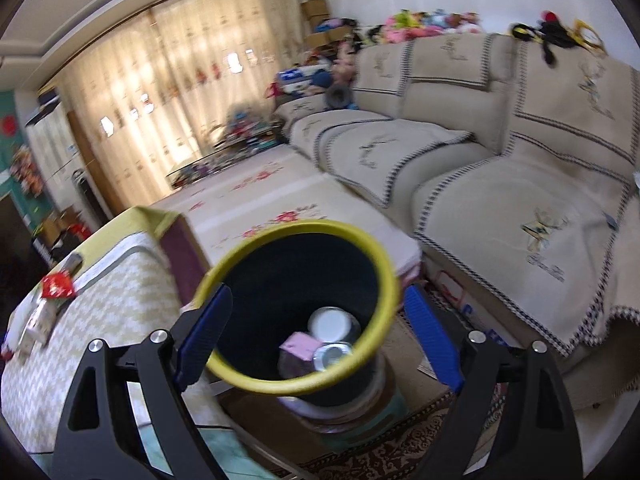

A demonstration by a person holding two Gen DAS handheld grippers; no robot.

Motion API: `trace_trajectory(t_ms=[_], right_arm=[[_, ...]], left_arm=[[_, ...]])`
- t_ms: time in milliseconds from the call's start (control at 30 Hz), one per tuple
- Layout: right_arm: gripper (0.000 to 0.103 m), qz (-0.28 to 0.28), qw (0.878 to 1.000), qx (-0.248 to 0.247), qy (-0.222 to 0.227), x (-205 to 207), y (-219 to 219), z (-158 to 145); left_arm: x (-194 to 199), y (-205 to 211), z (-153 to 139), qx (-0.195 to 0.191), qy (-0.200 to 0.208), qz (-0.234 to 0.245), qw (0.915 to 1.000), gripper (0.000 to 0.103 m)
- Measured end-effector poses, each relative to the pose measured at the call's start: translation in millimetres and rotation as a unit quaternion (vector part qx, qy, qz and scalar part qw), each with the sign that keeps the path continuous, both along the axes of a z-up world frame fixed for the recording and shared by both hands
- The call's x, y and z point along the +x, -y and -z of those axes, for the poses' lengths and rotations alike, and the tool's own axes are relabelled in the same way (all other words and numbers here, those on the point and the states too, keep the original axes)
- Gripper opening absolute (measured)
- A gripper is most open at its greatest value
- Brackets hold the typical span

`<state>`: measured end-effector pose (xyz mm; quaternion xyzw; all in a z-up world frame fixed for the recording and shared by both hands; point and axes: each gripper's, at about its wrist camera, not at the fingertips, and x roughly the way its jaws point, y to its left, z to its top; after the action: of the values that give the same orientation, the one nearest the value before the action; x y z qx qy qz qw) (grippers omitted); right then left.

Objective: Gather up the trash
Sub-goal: 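Reach the right gripper to the red snack bag and grasp it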

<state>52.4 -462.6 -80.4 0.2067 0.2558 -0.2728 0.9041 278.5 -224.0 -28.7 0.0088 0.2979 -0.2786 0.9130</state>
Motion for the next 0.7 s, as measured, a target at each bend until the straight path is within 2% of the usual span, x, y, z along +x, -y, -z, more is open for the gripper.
trace_trajectory(t_ms=[100,200,333,433,533,700], right_arm=[[0.083,-0.043,0.999,-0.009,0.001,27,-28,-13],[0.083,-0.091,0.996,-0.015,0.006,57,-62,-28],[0.083,-0.162,0.986,-0.022,0.013,100,-117,-46],[0.083,-0.227,0.974,-0.013,0.008,141,-161,-49],[0.083,-0.28,0.96,-0.005,-0.013,181,-196,-49],[0.071,-0.341,0.939,-0.005,-0.039,239,-244,-51]], left_arm=[[-1,-75,0,0.011,0.036,-0.077,0.9963,0.098],[0,-137,5,0.02,0.057,-0.14,0.9883,0.098],[9,-194,22,0.01,0.062,-0.188,0.9802,0.098],[18,-215,40,0.005,0.048,-0.204,0.9778,0.098],[25,-222,55,-0.009,0.024,-0.195,0.9806,0.098],[28,-224,63,-0.009,0.01,-0.18,0.9835,0.098]])
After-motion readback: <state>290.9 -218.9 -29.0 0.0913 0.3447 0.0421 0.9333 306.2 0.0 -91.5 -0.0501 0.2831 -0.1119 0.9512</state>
